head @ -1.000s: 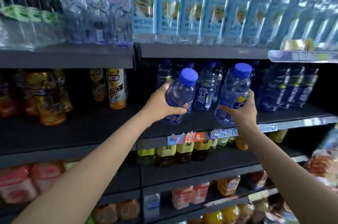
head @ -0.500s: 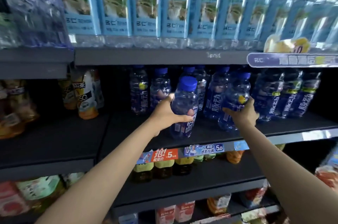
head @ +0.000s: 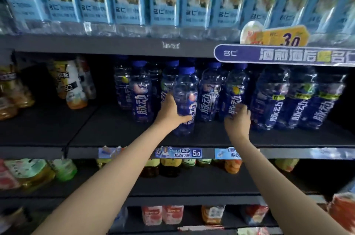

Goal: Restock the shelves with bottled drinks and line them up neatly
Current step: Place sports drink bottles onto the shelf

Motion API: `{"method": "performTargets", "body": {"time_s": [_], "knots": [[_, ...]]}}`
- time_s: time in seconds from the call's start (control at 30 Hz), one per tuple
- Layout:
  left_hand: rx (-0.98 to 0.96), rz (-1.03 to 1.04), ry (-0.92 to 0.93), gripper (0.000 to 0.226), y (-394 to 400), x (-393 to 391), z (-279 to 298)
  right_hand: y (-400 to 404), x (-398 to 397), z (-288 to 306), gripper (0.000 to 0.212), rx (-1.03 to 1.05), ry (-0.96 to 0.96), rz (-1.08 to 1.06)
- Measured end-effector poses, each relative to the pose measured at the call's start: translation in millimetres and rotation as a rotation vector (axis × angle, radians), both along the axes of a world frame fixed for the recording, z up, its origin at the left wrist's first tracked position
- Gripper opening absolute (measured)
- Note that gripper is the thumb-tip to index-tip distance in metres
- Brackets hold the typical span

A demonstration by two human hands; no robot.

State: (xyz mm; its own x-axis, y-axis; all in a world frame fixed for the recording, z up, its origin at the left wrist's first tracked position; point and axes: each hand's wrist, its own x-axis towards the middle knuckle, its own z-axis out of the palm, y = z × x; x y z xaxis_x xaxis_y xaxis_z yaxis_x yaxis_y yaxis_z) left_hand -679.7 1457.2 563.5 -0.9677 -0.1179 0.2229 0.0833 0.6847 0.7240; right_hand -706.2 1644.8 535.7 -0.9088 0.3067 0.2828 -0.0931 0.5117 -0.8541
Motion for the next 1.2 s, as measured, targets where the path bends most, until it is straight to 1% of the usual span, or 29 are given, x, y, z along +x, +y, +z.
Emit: {"method": "performTargets", "body": {"time_s": [0.13, 0.2, 0.27, 0.37, 0.43, 0.47, 0.53, 0.6, 0.7, 0.77, 0.8, 0.87, 0.93, 1.03, 1.1, 1.13, 1.2], "knots": [[-0.062, 0.101, 0.002, 0.085, 14, -5, -3, -17, 5, -9, 0.041, 0.122, 0.060, 0.218], [-0.049, 0.152, -0.008, 0.089, 21, -10, -3, -22, 6, -11, 0.042, 0.129, 0.046, 0.251], [-0.021, 0.190, 0.023, 0.090, 26, -14, -6, -26, 9, -13, 0.043, 0.134, 0.050, 0.268], [-0.114, 0.200, 0.050, 0.086, 20, -13, -17, -31, 14, -11, 0.045, 0.200, 0.117, 0.285], [-0.123, 0.213, 0.047, 0.084, 6, -3, -26, -38, 19, -6, 0.043, 0.220, 0.182, 0.309], [-0.098, 0.227, 0.074, 0.081, -3, 6, -30, -44, 22, -3, 0.042, 0.227, 0.211, 0.327], [-0.046, 0.249, 0.190, 0.069, -28, 32, -35, -63, 30, 4, 0.040, 0.258, 0.272, 0.371], [-0.035, 0.271, 0.285, 0.057, -60, 65, -43, -93, 42, 12, 0.040, 0.328, 0.351, 0.435], [0.000, 0.378, 0.320, 0.045, -128, 126, -68, -167, 73, 20, 0.038, 0.406, 0.449, 0.610], [0.068, 0.518, 0.271, 0.041, -183, 172, -93, -230, 102, 16, 0.037, 0.441, 0.502, 0.761], [0.120, 0.605, 0.217, 0.041, -212, 198, -106, -265, 119, 11, 0.038, 0.458, 0.521, 0.835], [0.295, 0.776, 0.073, 0.040, -270, 255, -138, -337, 156, -8, 0.038, 0.513, 0.521, 0.998], [0.463, 0.940, -0.048, 0.034, -324, 320, -172, -410, 197, -41, 0.035, 0.632, 0.467, 1.185], [0.631, 1.199, -0.225, 0.027, -403, 433, -232, -511, 259, -100, 0.029, 0.803, 0.398, 1.488], [0.684, 1.333, -0.362, 0.026, -445, 507, -261, -567, 300, -135, 0.035, 0.934, 0.286, 1.616], [0.705, 1.394, -0.400, 0.023, -462, 540, -266, -591, 317, -148, 0.038, 1.015, 0.203, 1.666], [0.745, 1.495, -0.450, 0.014, -497, 595, -268, -633, 347, -169, 0.040, 1.099, 0.066, 1.751]]}}
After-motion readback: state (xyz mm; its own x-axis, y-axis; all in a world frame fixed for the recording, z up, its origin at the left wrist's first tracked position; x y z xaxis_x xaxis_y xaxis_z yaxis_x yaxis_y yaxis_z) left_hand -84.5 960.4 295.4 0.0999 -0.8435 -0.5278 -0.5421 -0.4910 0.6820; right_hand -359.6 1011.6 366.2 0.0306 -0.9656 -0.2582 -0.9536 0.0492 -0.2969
